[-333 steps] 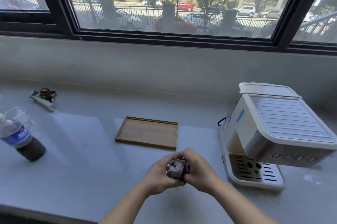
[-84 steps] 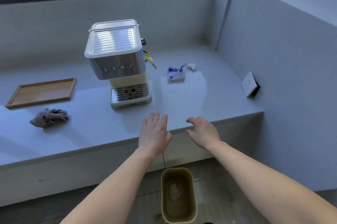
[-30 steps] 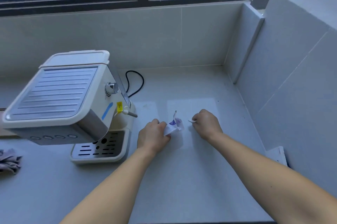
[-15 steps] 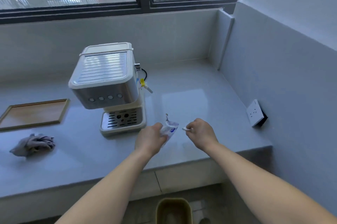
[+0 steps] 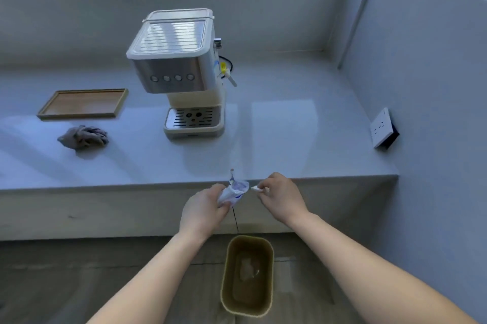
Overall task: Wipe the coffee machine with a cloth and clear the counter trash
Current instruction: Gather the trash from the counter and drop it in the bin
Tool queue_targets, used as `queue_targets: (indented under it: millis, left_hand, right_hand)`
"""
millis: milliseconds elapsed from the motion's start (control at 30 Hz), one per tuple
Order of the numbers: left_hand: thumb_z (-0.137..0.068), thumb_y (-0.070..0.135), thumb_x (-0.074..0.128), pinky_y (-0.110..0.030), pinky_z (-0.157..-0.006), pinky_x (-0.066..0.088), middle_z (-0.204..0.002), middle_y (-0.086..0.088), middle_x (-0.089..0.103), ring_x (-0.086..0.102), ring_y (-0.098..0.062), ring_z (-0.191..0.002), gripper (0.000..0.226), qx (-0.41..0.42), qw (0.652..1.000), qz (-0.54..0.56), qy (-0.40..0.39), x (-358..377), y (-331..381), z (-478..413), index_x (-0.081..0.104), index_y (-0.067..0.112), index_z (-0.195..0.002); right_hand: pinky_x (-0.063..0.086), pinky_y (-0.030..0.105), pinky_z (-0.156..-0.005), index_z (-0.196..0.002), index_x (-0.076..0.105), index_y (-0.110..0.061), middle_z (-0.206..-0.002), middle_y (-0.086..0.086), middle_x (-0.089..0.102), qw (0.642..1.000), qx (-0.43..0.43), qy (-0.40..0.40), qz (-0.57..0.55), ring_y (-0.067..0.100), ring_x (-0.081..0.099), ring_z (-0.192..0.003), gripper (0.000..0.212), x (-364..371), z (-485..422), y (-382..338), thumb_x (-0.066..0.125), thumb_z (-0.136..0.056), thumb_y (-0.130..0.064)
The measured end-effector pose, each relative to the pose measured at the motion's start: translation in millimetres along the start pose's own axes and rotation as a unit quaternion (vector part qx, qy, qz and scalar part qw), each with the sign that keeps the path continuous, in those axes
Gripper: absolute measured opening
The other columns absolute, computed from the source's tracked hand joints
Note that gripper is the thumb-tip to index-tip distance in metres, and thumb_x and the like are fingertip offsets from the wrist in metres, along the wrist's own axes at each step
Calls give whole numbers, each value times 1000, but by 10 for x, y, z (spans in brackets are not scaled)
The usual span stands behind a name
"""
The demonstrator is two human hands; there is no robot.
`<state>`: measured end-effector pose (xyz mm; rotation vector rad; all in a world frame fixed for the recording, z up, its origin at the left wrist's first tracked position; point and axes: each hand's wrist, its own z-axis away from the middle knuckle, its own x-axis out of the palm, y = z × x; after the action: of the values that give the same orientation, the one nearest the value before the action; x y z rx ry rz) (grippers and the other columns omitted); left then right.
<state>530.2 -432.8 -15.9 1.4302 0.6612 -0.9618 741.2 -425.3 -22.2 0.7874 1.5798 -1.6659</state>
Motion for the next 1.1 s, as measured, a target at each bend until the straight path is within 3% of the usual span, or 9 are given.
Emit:
queue_targets:
  millis: [167,333,400,500,667,767,933,1100]
  left_hand:
    - [-86,31,58,-39,-63,49,-77,4,60,57,-23,-73,9,-63,996,-41,-38,391,-214,461,53,24,-90]
    - [-87,30,58,-36,-60,45,-75,4,56,54,-22,-72,18,-70,994,-60,-65,778,-374,664,43,25,-80]
    - [-88,28,57,-36,-61,46,-78,2,56,54,-22,-72,14,-61,992,-72,-84,975,-457,671,45,22,-83]
    - [-89,29,56,-37,-62,49,-84,0,57,56,-23,-75,11,-51,990,-81,-105,1283,-595,665,53,19,-94]
    - [-90,28,56,-29,-53,35,-84,2,54,49,-16,-70,15,-51,987,-83,-126,1914,-952,635,54,21,-103]
    - [-92,29,55,-27,-51,33,-82,4,50,49,-16,-68,14,-45,980,-100,-165,2361,-1195,670,53,21,-103]
    - [-93,27,53,-33,-58,38,-92,-2,56,54,-21,-77,17,-36,964,-147,-218,3008,-1589,684,52,20,-109]
    - [-93,22,52,-32,-56,42,-84,1,48,49,-18,-71,14,-32,953,-190,-234,3587,-1814,706,53,22,-107]
  right_hand:
    - [47,29,-76,-106,74,-17,-100,1,62,999,6,-45,-5,22,62,-93,21,421,446,233,59,-92,-22]
    - [46,28,-79,-107,74,-18,-98,-2,59,996,35,-83,15,21,61,-94,22,789,723,413,58,-93,-24]
    - [40,24,-74,-108,73,-19,-93,-5,53,994,57,-87,23,20,60,-93,22,973,766,495,57,-93,-24]
    - [45,27,-78,-107,73,-19,-98,-3,57,991,81,-104,33,22,61,-95,22,1303,799,647,57,-92,-22]
    - [39,23,-75,-109,72,-20,-107,0,60,986,105,-122,38,20,61,-95,20,1927,798,985,59,-93,-23]
    - [38,24,-72,-108,72,-17,-107,3,61,981,115,-149,53,16,55,-84,19,2316,835,1249,59,-94,-21]
    - [51,27,-77,-110,71,-17,-107,4,61,966,137,-203,84,18,58,-85,21,2970,875,1705,55,-96,-20]
    - [54,30,-81,-110,69,-21,-108,1,60,960,146,-217,105,19,60,-87,21,3496,761,2024,54,-97,-18]
